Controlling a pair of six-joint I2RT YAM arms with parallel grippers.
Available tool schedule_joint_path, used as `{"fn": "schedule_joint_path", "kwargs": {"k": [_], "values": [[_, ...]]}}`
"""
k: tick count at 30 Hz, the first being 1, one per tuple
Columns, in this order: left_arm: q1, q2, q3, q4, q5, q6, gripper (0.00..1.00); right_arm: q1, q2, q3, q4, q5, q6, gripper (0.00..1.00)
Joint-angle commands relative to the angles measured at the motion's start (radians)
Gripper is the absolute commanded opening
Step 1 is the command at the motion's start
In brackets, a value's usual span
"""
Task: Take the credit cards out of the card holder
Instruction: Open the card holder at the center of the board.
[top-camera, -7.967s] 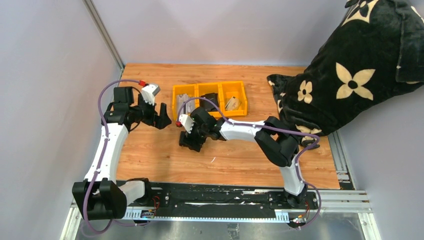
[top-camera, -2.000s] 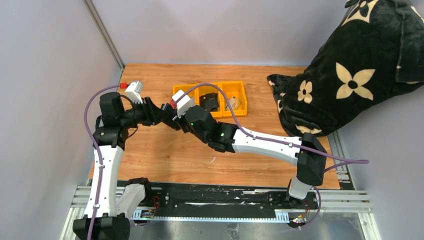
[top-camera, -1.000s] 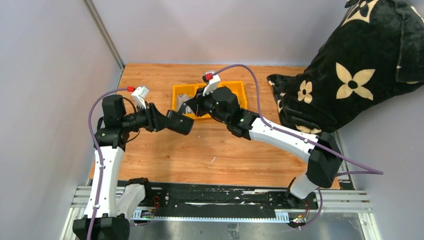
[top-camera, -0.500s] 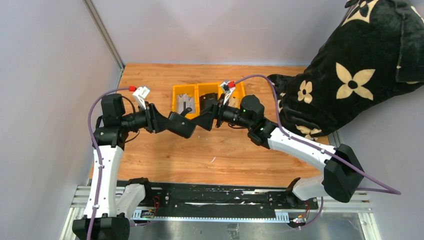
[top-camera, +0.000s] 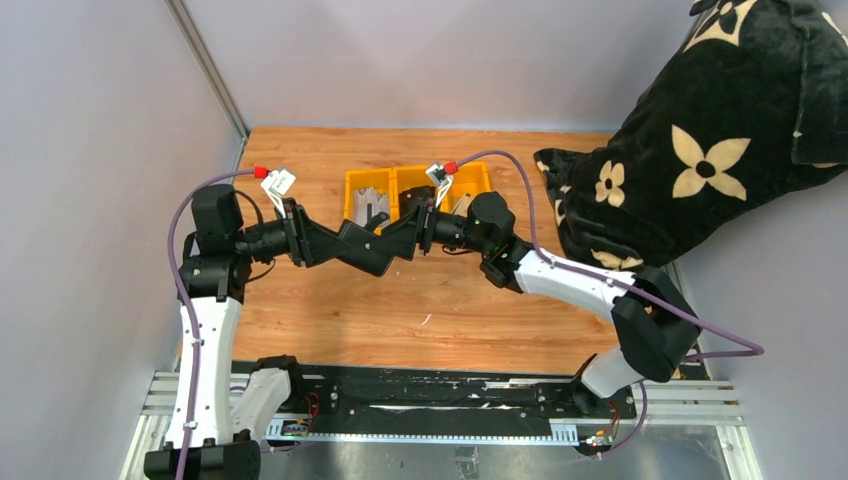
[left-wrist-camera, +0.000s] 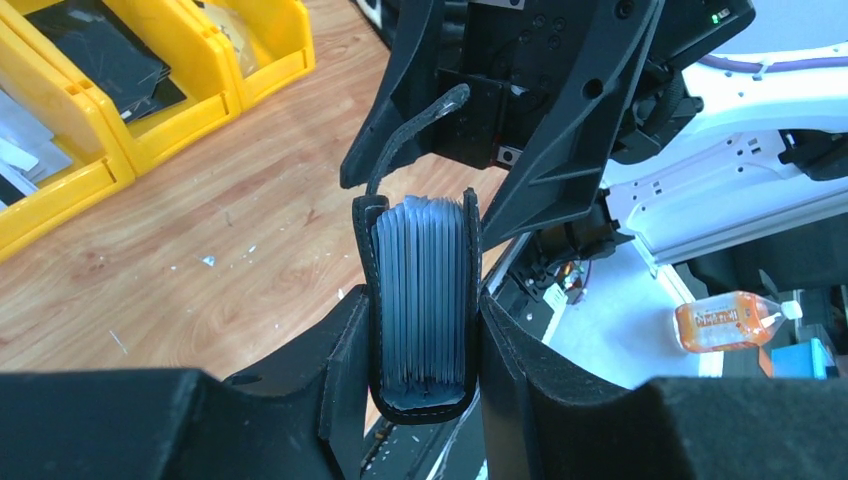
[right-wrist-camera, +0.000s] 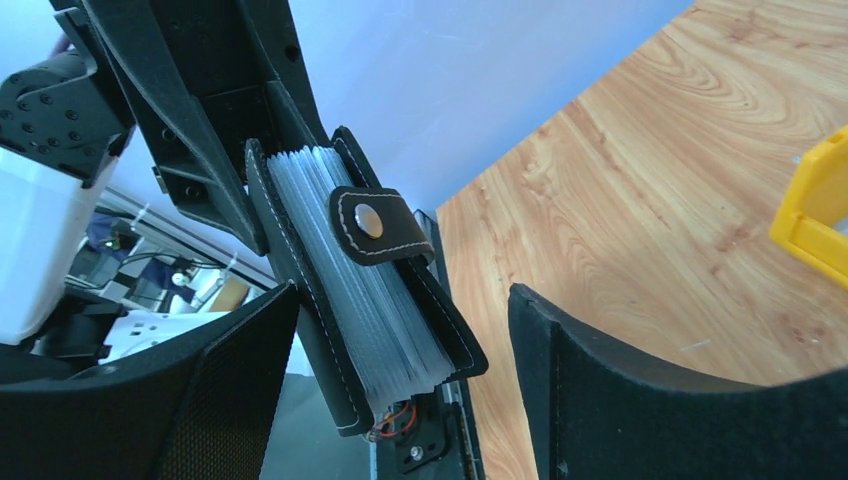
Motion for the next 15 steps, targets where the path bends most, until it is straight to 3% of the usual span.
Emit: {"fn": "schedule_joint_path", "kwargs": {"k": [1, 11, 15], "values": [[-0.001, -0.025, 0.033, 0.026, 0.098, -0.032, 0.00, 0.007, 0.044, 0.036, 0.163, -0.020, 0.124, 0.78], [0.001, -0.037, 0.026, 0.026, 0.107, -0.028, 0.00, -0.002, 0.081, 0.034, 0.318, -0.009, 0.262, 0.53], [0.000, -0.042, 0.026, 0.027, 0.110, -0.029, 0.00, -0.014, 0.097, 0.043, 0.366, 0.000, 0.314, 0.34]]}}
